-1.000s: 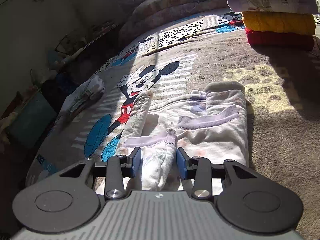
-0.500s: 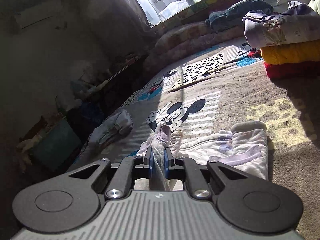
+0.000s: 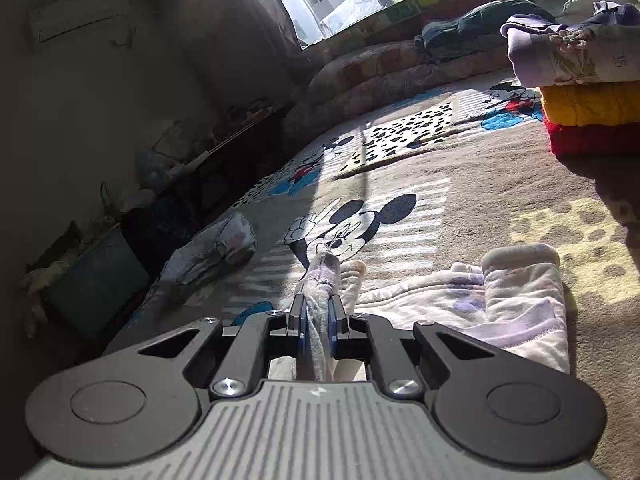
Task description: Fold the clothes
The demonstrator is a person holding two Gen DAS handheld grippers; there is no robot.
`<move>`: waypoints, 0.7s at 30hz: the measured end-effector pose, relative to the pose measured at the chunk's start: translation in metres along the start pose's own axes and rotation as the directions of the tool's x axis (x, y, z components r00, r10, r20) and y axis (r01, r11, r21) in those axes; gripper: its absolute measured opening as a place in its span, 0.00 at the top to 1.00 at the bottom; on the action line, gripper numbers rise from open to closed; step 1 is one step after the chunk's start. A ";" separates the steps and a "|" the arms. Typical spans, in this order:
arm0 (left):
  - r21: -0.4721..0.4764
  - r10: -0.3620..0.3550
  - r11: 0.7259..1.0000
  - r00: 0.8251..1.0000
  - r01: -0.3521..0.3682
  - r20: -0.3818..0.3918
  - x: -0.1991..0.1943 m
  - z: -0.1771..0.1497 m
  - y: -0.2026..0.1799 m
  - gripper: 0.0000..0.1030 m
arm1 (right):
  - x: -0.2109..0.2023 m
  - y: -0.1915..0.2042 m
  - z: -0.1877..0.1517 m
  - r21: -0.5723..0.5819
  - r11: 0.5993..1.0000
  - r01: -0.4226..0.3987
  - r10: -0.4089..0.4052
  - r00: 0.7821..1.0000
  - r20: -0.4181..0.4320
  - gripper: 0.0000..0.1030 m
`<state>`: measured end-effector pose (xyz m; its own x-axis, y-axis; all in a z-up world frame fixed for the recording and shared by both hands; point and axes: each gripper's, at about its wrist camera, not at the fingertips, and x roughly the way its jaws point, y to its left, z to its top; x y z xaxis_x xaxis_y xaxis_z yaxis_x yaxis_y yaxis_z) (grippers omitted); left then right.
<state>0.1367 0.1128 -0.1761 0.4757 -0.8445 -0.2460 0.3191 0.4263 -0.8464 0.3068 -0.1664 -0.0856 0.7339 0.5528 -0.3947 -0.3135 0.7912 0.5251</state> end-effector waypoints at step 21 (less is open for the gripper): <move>0.699 0.337 0.670 0.942 -0.251 0.015 0.029 -0.043 -0.077 0.34 | 0.026 0.005 -0.006 -0.139 0.974 0.177 -0.192 0.976 -0.101 0.80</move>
<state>0.0908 0.0419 -0.1386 0.5677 -0.6468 -0.5093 0.6675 0.7237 -0.1751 0.3206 -0.1466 -0.0972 0.7156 0.4145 -0.5622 -0.2595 0.9051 0.3369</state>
